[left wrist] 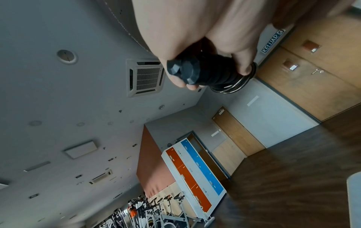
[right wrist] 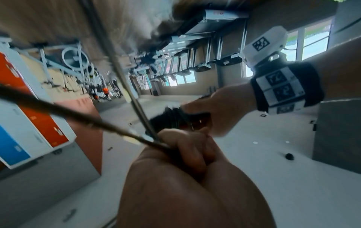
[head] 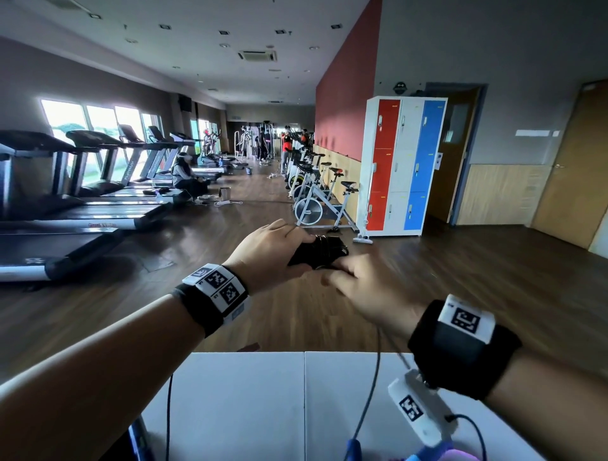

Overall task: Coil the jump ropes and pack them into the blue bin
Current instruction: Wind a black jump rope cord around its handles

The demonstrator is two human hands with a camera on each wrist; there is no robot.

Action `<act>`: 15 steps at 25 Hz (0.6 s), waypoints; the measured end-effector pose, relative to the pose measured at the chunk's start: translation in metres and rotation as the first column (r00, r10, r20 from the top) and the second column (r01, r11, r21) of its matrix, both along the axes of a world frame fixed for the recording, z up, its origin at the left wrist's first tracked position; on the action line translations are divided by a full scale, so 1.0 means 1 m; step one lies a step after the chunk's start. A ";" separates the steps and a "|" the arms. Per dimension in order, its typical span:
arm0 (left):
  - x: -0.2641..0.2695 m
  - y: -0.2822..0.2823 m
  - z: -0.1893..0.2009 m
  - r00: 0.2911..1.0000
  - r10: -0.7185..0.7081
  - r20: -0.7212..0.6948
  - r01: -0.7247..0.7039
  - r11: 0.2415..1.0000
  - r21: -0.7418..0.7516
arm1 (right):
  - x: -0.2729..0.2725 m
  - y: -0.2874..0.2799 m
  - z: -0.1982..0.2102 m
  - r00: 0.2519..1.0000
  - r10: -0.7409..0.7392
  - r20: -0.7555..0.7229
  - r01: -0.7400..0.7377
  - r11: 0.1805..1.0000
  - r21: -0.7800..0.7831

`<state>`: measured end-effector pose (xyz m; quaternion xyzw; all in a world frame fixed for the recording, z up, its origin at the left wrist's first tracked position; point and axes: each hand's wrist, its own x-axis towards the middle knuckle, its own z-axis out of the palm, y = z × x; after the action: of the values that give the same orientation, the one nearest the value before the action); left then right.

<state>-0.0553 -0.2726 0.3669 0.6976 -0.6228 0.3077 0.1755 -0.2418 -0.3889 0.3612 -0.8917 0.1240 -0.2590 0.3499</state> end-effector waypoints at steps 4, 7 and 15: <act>-0.003 -0.001 -0.004 0.999 -0.041 -0.020 0.041 0.999 0.015 | -0.011 -0.013 0.054 0.980 0.003 -0.197 -0.055 0.965 -0.256; -0.011 -0.003 -0.006 0.992 -0.127 -0.008 0.127 0.991 -0.031 | -0.008 -0.031 0.090 0.971 0.001 -0.238 -0.089 0.927 -0.364; -0.036 0.000 0.003 0.947 -0.320 -0.016 0.317 0.945 -0.078 | 0.012 -0.085 0.108 0.948 0.160 -0.274 -0.238 0.929 -0.283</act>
<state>-0.0909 -0.2726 0.3696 0.5851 -0.7128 0.2884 0.2577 -0.2293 -0.4743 0.4688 -0.9688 0.0321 -0.1257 0.2109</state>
